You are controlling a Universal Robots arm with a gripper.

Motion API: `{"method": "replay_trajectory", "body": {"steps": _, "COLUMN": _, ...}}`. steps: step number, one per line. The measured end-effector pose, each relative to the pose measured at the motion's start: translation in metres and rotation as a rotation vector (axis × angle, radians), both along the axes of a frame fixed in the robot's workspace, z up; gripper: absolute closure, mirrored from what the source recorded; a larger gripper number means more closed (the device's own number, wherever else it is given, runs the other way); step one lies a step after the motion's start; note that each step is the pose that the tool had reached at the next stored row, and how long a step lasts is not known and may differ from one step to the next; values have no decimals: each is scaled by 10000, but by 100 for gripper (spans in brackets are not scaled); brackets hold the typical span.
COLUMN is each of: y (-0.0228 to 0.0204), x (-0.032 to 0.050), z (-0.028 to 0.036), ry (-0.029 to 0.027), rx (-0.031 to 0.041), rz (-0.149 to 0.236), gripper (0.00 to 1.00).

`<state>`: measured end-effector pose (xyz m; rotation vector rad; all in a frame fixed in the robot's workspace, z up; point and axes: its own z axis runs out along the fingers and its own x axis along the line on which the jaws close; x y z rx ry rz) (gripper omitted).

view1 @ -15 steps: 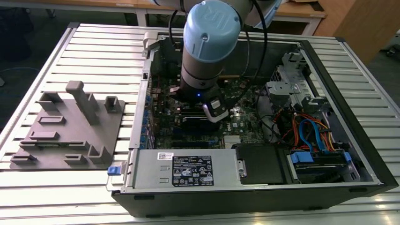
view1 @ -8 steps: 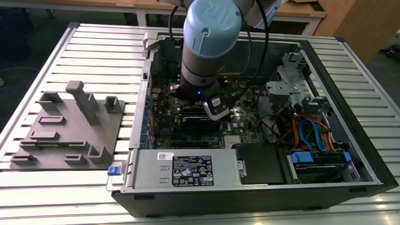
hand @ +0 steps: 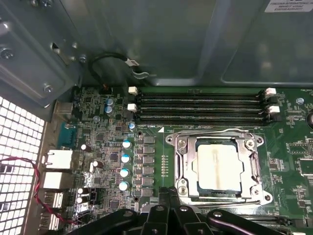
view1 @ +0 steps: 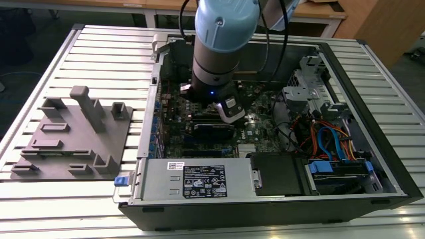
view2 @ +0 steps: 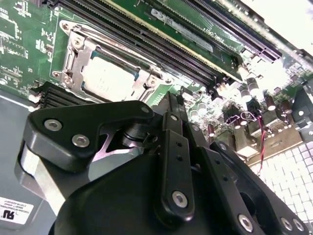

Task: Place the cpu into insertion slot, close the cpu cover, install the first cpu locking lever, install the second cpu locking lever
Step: 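Install the second cpu locking lever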

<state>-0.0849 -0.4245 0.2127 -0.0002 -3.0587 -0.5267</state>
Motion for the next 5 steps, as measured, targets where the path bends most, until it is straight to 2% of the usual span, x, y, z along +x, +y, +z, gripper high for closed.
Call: {"method": "replay_trajectory", "body": {"steps": 5, "y": 0, "x": 0, "z": 3, "ry": 0, "rx": 0, "rz": 0, "gripper": 89}}
